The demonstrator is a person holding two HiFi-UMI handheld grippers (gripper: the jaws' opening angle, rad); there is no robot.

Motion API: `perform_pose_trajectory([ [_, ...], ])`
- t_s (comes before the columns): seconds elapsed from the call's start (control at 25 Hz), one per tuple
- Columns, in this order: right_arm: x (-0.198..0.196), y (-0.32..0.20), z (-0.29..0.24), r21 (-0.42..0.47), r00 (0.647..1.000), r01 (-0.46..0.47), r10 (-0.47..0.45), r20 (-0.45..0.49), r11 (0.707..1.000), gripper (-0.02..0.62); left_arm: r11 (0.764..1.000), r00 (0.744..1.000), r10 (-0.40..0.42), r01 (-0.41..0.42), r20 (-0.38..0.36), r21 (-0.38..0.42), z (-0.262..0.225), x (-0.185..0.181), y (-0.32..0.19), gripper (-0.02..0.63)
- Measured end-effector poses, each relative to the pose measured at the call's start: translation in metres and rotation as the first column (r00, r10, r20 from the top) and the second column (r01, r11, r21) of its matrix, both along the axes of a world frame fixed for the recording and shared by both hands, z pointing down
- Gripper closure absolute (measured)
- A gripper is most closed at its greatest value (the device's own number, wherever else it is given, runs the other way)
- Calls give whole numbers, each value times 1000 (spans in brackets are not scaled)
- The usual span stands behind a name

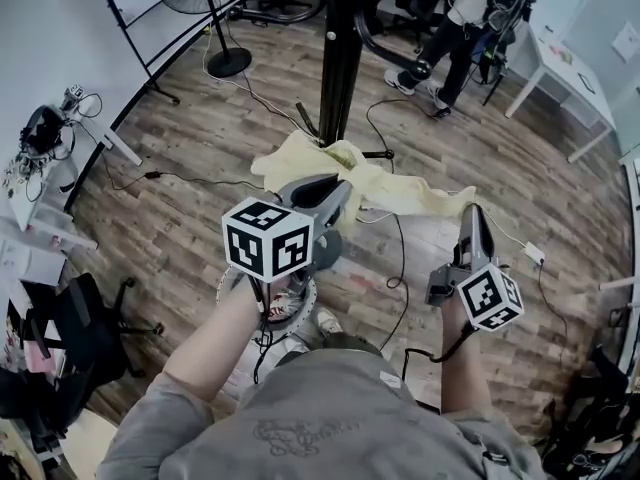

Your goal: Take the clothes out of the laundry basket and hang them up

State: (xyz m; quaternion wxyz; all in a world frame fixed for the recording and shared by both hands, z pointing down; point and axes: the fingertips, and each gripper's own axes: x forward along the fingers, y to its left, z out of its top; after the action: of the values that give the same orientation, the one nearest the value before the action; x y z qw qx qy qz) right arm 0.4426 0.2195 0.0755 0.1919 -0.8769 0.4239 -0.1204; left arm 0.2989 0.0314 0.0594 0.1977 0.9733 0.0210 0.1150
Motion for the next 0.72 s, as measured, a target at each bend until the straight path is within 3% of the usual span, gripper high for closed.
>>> perform_pose_trajectory([
  [0.32,-31,-23,98,-205,984,162,-142,110,965,548,1000,988,-24,21,156,23,75,-11,2,574],
  [0.56,-73,-48,153,-325,945,321,-279,168,890,545,998,962,-66,61,265,25,133,-27,-1,572],
  [0.72,-94,-63,183,-392,920,392,-339,198,832,537,992,946,-126,121,298,38,158,-38,-16,571],
])
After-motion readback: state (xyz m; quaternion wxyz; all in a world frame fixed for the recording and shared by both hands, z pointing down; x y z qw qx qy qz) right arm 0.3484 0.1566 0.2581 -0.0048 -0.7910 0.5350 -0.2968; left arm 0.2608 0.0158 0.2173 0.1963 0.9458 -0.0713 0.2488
